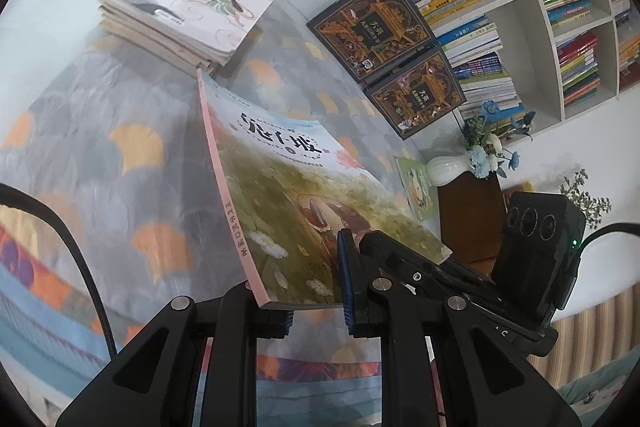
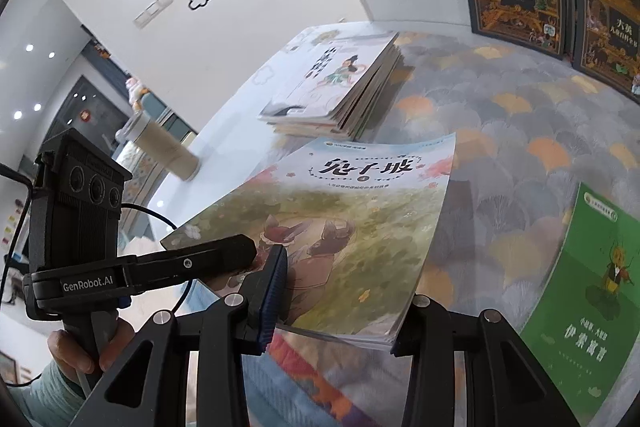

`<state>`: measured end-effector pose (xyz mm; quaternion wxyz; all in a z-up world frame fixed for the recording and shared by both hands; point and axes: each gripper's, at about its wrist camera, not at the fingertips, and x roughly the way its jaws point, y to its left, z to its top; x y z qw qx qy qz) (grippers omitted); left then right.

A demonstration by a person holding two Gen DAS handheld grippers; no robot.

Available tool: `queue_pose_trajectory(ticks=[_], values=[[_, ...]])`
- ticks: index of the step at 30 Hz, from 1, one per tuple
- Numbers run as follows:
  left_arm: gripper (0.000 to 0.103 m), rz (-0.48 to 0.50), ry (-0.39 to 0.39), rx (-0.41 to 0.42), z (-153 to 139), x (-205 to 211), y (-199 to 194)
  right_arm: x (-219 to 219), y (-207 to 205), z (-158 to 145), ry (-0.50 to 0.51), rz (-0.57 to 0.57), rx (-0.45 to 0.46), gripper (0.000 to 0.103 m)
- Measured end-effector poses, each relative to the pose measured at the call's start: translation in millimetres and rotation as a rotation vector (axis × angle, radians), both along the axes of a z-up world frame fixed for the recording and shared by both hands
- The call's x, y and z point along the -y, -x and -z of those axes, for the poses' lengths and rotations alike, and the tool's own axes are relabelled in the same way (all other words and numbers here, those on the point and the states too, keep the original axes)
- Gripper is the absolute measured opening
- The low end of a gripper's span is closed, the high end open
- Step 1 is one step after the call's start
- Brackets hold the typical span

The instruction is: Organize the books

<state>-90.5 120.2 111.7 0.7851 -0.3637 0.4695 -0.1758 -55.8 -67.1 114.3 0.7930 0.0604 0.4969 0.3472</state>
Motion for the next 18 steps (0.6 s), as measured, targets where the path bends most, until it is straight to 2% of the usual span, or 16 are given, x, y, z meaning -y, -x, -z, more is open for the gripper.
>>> queue_pose_trajectory(ticks=[4,6,8,10,14,18], values=[[0.019,0.042,0.001,0.01,-2,-15,-22,-17,-18,-3,0.01,0.032,0.02,0.041],[0.022,0.103,0.046,0.019,-3,-20,-34,-25,-29,-2,0.009,0.056,0.011,0.042],[0.023,0.129,0.056,0.03,-5,-20,-40,-34,-40,-5,0.003,0.068,0.006,0.042],[0.023,0.144,0.102,0.002,-3,-27,-47,-37,-44,-8,-0.002,0.081,-0.01,0.042],[0.023,0.222,0.078,-0.002,-5,-22,-47,-30,-38,-7,-0.019,0.094,-0.059,0.042],[0.023,0.287,0.101,0.006,-9,-18,-47,-23,-20,-17,0.004,0.125,-0.022,0.042]])
